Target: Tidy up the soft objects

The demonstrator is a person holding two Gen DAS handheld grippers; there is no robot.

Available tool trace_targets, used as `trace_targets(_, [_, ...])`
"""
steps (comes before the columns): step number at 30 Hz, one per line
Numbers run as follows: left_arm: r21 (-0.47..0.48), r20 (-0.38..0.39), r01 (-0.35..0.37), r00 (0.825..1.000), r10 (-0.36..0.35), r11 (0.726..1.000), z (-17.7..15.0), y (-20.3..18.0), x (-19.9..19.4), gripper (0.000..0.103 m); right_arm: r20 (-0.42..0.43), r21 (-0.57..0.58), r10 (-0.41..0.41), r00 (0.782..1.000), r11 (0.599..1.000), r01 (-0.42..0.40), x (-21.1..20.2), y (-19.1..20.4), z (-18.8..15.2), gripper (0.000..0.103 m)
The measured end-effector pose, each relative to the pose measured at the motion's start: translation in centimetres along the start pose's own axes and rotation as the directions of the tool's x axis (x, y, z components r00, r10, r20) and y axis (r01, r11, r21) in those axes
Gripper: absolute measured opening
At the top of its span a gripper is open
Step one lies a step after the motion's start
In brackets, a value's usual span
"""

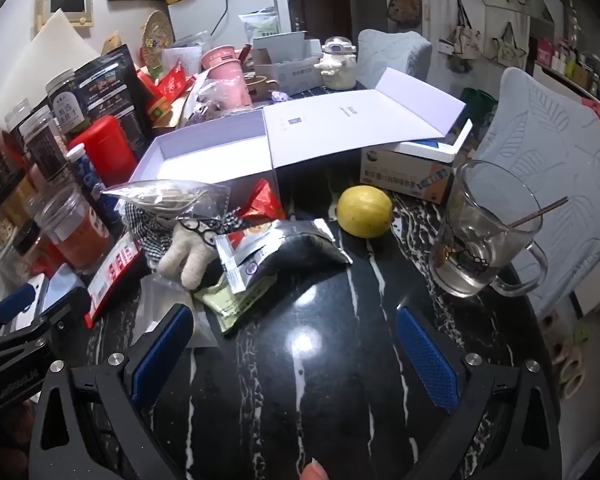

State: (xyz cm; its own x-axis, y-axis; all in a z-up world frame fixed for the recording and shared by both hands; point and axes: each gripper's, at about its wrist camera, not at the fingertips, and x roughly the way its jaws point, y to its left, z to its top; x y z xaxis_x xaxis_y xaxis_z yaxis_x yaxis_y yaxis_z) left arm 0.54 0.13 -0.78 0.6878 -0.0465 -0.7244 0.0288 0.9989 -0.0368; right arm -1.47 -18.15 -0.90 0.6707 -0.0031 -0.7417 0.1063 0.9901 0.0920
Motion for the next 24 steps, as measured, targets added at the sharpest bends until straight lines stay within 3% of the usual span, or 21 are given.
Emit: trace_targets(24, [0.024,0.018,-0.021,1.0,0.021,0.999,0.0,0.0,-1.2,0.103,0.005,-0.009,-0.019,1.0,1.0,0.019,-0.5,-0.4,0.1,0.103])
